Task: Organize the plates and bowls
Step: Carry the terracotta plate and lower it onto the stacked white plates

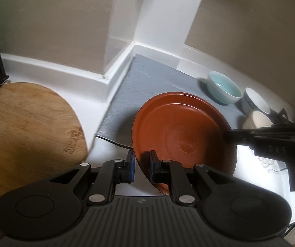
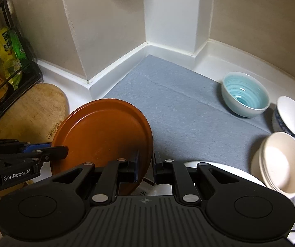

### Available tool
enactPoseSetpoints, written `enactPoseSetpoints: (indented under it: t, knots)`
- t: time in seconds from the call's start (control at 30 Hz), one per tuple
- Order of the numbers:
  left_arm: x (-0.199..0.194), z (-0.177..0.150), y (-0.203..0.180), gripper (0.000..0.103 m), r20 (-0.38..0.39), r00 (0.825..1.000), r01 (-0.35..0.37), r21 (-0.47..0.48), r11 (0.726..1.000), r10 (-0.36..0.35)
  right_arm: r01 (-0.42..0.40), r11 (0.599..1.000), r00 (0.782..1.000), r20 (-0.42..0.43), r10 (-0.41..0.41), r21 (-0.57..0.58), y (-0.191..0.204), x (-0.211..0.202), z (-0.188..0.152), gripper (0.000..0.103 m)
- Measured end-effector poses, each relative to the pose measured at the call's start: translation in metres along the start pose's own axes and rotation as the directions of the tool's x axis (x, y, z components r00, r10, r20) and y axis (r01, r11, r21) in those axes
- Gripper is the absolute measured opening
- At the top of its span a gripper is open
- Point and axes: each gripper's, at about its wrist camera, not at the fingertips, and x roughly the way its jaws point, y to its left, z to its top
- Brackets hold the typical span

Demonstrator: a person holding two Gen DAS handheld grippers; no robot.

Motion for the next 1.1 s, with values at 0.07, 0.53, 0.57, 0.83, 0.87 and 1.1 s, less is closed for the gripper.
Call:
enactPoseSetpoints:
  t: [0.07, 0.53, 0.57, 0.83, 0.87, 1.1]
  knots:
    - [-0.002, -0.002, -0.01, 0.015, 0.003, 1.0, -0.001, 0.008, 1.0, 0.001, -0.002, 1.0, 1.0, 0.005, 0.002, 0.008, -0.007, -0.006, -0.004, 0.014]
    - [-0.008, -0.018, -0.095, 0.015, -0.003, 1.0, -0.022, 0.049, 0.999, 0.022, -0.034, 0.998, 0.999, 0.021, 0.033, 0.044, -0.074, -0.042, -0.049, 0.014]
    - [-0.008, -0.02, -0.101, 0.015, -0.005, 1.0, -0.022, 0.055, 0.998, 0.022, -0.035, 0.998, 0.999, 0.022, 0.034, 0.052, -0.079, -0.045, -0.052, 0.014]
    - [-0.005, -0.033, -0.137, 0.015, -0.028, 0.999, -0.014, 0.104, 0.994, 0.017, -0.037, 0.996, 0.999, 0.012, 0.036, 0.085, -0.113, -0.061, -0.085, 0.014]
    - [-0.004, -0.035, -0.141, 0.015, -0.033, 0.999, -0.013, 0.106, 0.994, 0.016, -0.038, 0.995, 0.999, 0.007, 0.038, 0.089, -0.116, -0.062, -0.088, 0.014]
    - [0.01, -0.046, -0.163, 0.015, -0.075, 0.997, -0.012, 0.141, 0.99, 0.023, -0.028, 0.993, 1.0, -0.006, 0.029, 0.112, -0.134, -0.066, -0.109, 0.014]
